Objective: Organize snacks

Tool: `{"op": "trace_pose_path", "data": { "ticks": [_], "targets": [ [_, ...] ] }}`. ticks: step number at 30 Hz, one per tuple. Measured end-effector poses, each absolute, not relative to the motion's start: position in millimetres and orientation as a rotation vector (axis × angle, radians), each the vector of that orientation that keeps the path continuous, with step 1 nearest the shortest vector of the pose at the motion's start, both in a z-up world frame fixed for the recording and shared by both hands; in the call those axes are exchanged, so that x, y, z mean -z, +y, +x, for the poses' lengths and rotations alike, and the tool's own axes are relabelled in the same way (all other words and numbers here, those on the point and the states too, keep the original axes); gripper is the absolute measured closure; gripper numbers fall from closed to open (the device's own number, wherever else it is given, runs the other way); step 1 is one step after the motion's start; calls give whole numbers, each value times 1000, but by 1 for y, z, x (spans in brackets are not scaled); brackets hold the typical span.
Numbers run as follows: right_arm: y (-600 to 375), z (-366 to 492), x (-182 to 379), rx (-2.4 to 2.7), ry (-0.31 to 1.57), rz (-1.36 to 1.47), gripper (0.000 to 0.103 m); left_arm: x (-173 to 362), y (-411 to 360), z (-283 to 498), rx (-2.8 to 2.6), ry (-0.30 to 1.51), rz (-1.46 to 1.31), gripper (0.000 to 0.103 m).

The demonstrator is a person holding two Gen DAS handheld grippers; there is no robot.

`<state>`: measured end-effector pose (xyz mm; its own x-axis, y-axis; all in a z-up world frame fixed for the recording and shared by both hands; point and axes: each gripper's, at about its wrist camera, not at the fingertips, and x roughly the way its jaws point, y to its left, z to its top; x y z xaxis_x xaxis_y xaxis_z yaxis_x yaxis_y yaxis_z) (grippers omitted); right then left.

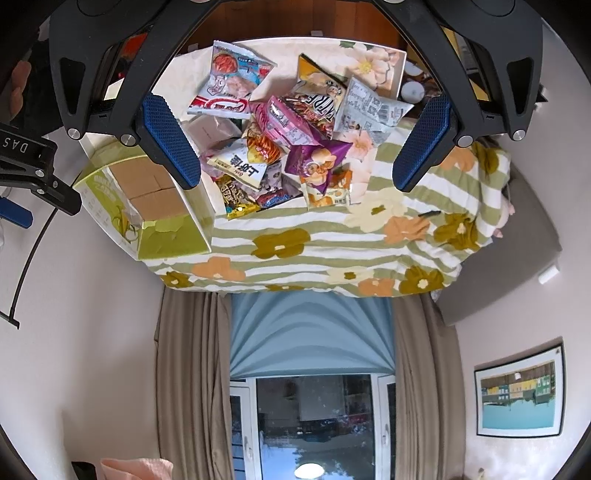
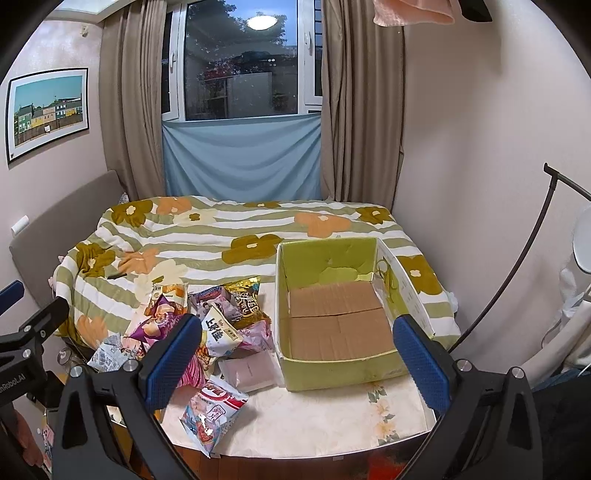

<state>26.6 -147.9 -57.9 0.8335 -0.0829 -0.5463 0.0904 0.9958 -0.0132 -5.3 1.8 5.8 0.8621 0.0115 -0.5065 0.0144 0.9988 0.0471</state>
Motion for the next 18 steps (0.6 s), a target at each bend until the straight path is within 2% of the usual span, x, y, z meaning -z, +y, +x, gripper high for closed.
{"op": "trace_pose_path", "data": {
  "ticks": [18],
  "targets": [
    [-140, 35, 54, 84, 586, 19, 1, -4, 6, -6, -15, 544, 39, 0]
  ]
}}
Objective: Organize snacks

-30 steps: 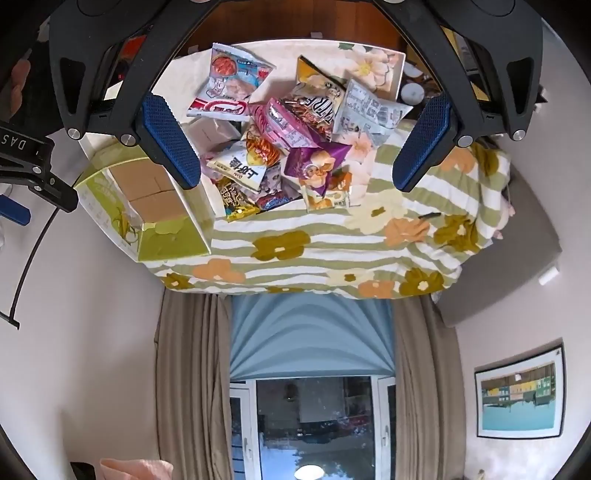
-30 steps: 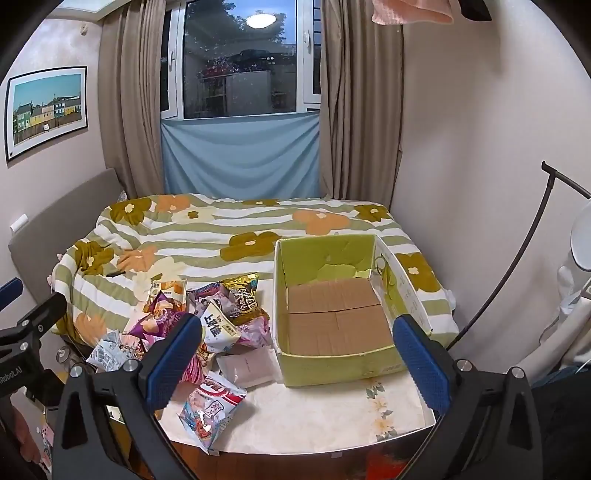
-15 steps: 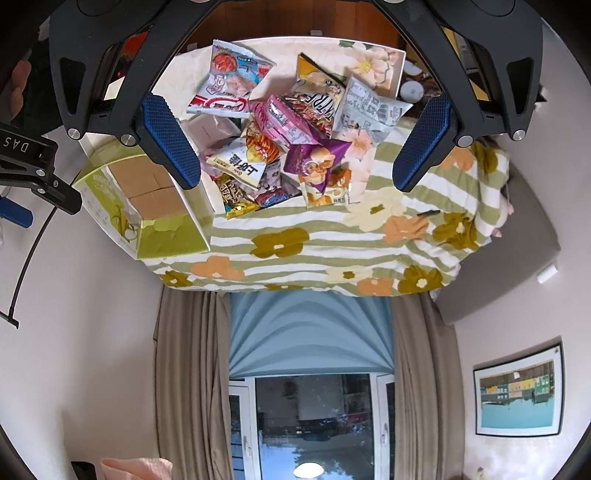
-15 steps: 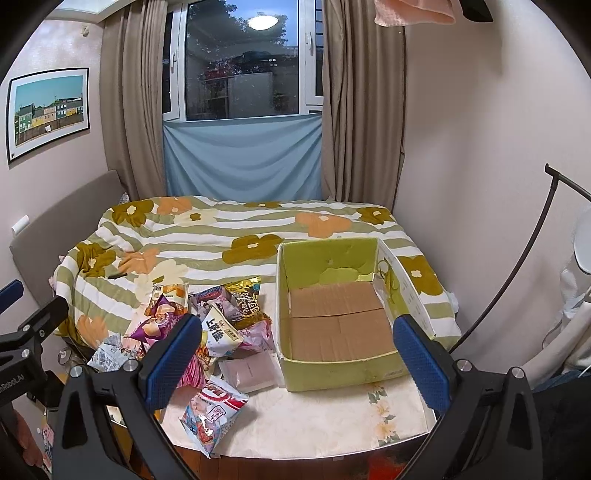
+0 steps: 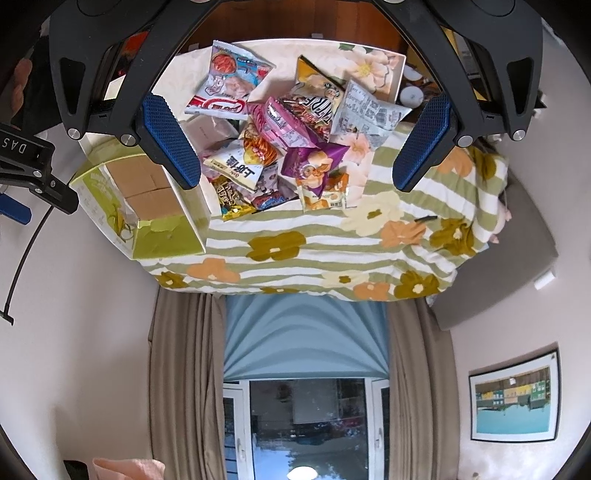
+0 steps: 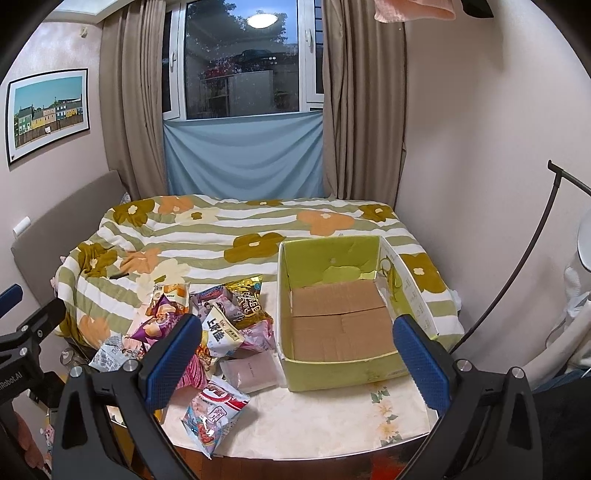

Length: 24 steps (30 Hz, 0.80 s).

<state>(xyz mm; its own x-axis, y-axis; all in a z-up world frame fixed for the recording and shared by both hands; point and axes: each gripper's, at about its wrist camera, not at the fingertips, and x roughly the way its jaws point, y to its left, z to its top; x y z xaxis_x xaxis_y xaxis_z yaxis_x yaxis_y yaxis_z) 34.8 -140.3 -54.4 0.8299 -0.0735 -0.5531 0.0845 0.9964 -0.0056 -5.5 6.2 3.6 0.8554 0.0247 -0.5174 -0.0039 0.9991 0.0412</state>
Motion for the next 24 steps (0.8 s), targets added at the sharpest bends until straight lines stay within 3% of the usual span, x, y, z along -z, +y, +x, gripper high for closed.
{"op": "trace_pose_path", "data": {
  "ticks": [24],
  "targets": [
    [-148, 36, 58, 63, 581, 33, 1, -5, 9, -7, -18, 545, 38, 0]
  ]
}}
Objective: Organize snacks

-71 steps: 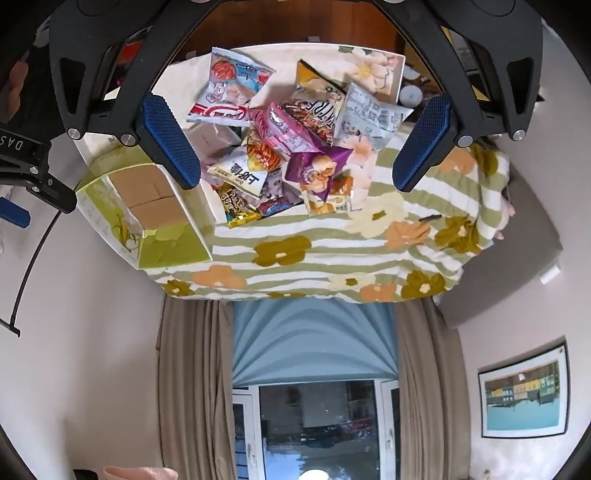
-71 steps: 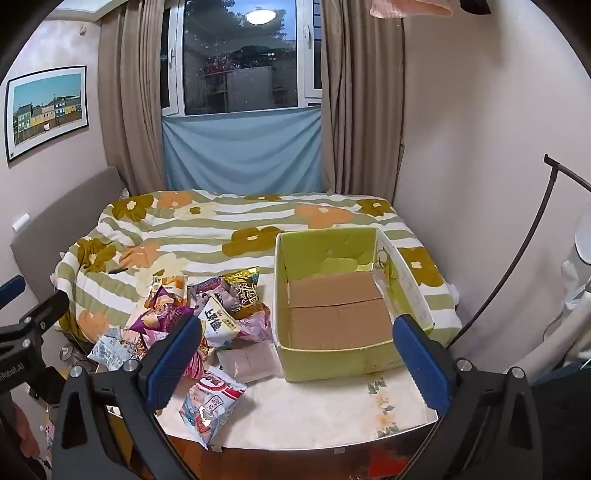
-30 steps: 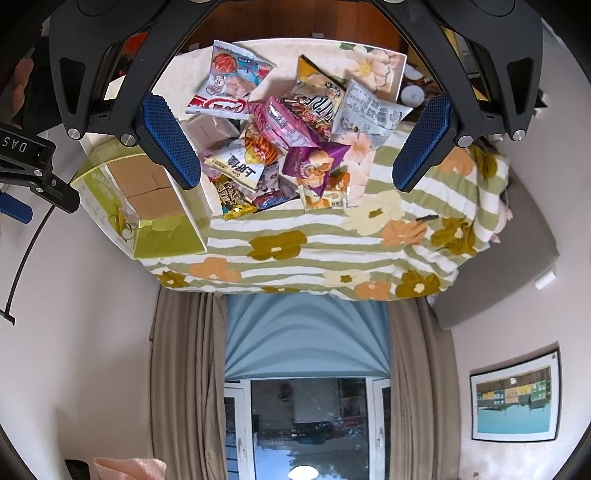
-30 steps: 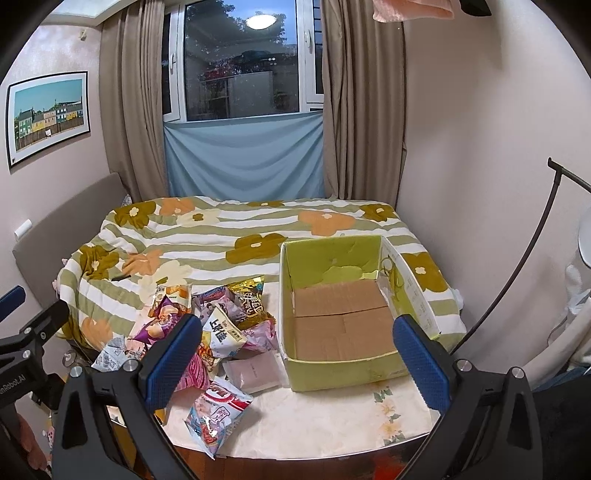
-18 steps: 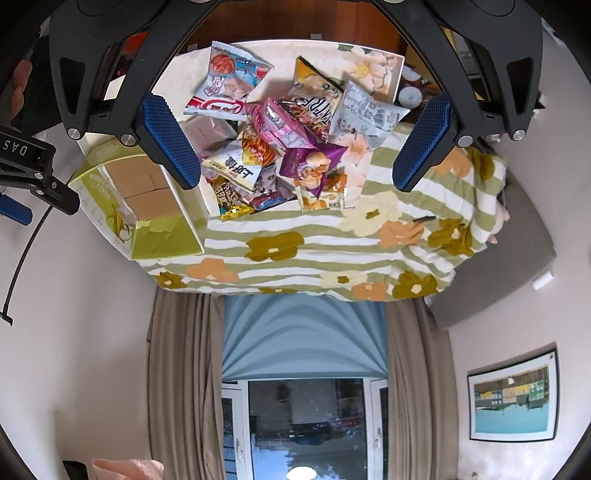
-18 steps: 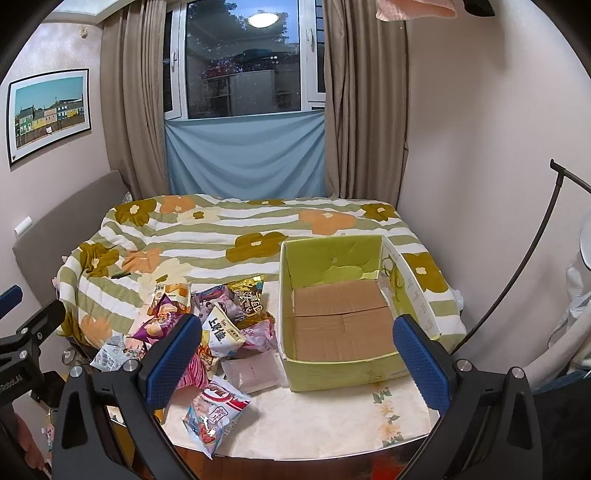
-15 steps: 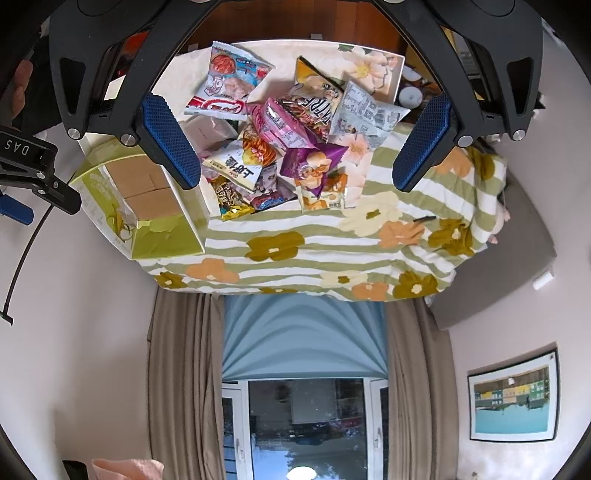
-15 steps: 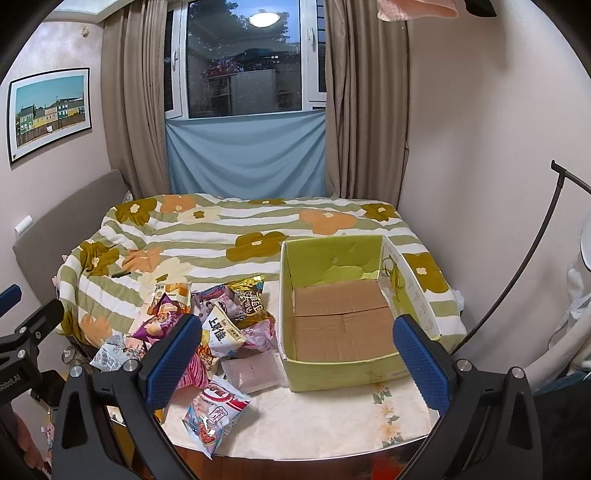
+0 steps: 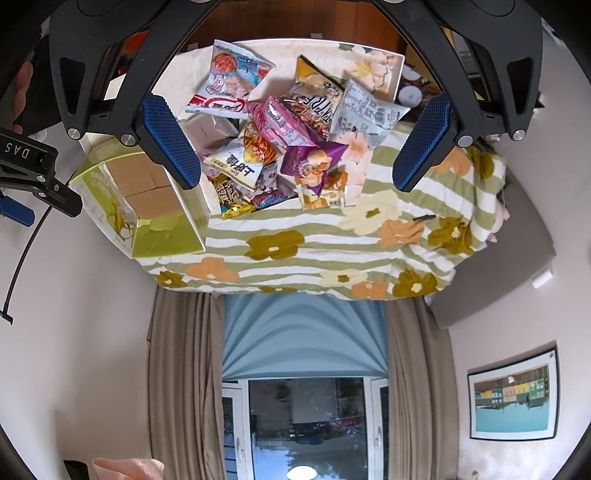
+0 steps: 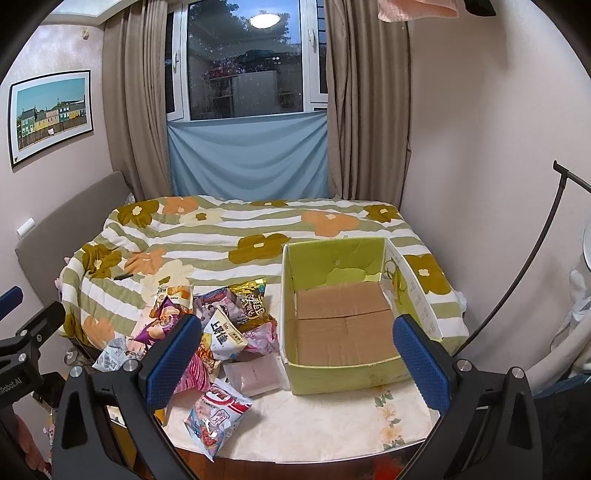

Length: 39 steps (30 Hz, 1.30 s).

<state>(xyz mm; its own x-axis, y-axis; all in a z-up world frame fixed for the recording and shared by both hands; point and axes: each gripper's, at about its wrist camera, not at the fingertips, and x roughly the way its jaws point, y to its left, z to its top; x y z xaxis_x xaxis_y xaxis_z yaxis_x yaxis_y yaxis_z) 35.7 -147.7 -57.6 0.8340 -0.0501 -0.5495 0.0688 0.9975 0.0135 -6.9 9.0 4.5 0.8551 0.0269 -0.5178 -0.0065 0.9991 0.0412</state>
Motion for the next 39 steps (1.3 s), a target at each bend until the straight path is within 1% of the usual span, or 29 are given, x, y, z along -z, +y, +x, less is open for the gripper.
{"op": "trace_pose_path", "data": {
  "ticks": [28, 34, 39],
  "targets": [
    [-151, 44, 62, 75, 583, 26, 1, -7, 8, -1, -13, 563, 33, 0],
    [-152, 48, 64, 47, 613, 26, 1, -2, 12, 5, -29, 621, 5, 0],
    [-154, 56, 88, -42, 691, 65, 1, 30, 19, 3, -56, 718, 13, 0]
  ]
}}
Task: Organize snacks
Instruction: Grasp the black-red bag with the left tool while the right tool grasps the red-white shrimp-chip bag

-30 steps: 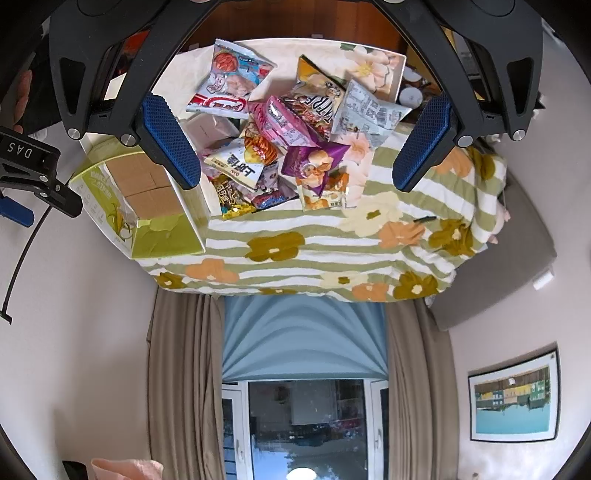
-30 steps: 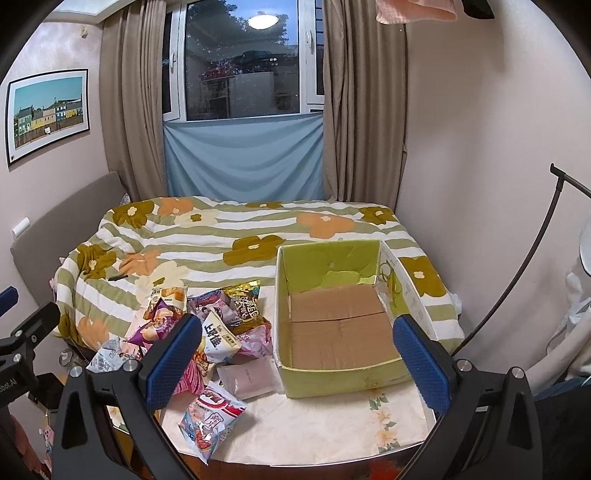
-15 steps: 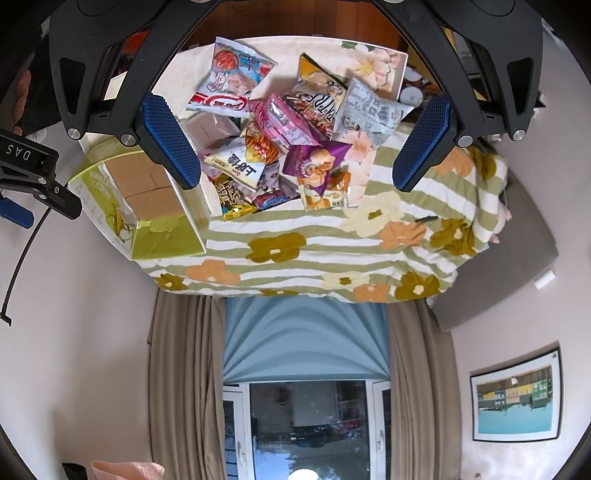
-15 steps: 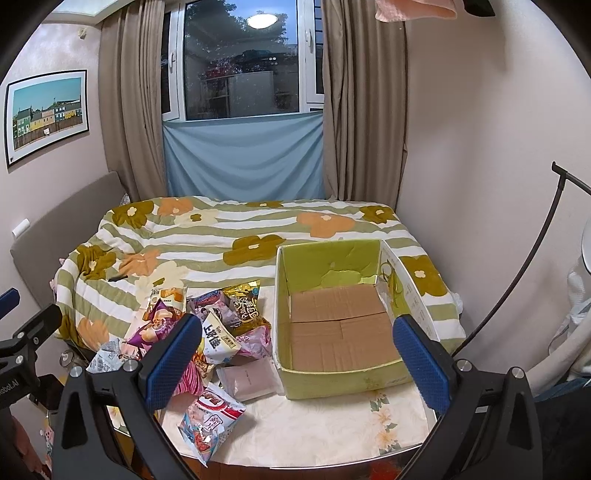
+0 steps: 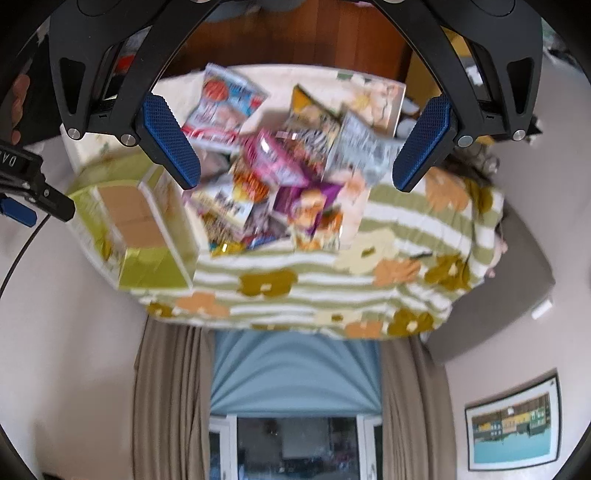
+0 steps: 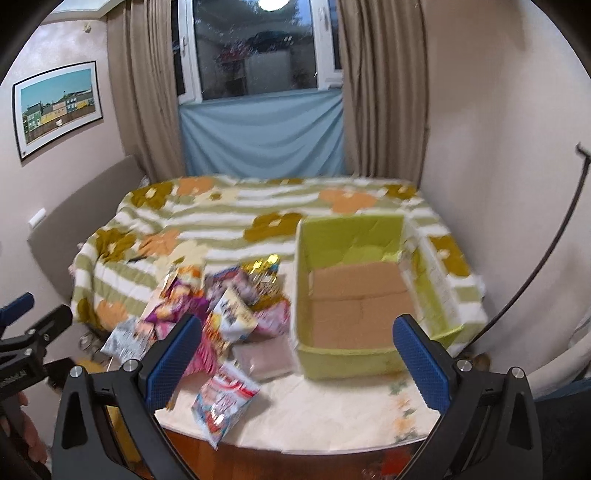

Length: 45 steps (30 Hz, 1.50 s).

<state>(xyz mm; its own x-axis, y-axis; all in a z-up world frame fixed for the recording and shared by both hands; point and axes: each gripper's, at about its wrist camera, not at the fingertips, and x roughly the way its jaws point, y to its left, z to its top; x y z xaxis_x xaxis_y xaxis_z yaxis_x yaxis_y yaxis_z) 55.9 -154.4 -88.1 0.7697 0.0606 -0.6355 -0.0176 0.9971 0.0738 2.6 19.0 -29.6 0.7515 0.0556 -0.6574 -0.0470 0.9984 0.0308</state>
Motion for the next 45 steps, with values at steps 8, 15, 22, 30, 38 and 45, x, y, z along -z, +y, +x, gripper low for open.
{"op": "trace_pose_path", "data": {
  "ticks": [8, 15, 22, 30, 38, 45],
  "targets": [
    [-141, 78, 166, -167, 882, 157, 1, 106, 36, 16, -8, 879, 11, 0],
    [-115, 92, 220, -192, 998, 232, 1, 154, 48, 44, 61, 934, 75, 0],
    [-95, 103, 264, -156, 1116, 337, 1, 200, 45, 72, 164, 967, 254, 0],
    [-89, 110, 297, -69, 1166, 425, 1, 242, 36, 100, 266, 993, 384, 0],
    [-82, 118, 312, -35, 1169, 469, 6, 265, 31, 115, 308, 1034, 432, 21],
    [-74, 125, 321, -48, 1186, 475, 20, 262, 36, 113, 334, 1023, 452, 38]
  ]
}}
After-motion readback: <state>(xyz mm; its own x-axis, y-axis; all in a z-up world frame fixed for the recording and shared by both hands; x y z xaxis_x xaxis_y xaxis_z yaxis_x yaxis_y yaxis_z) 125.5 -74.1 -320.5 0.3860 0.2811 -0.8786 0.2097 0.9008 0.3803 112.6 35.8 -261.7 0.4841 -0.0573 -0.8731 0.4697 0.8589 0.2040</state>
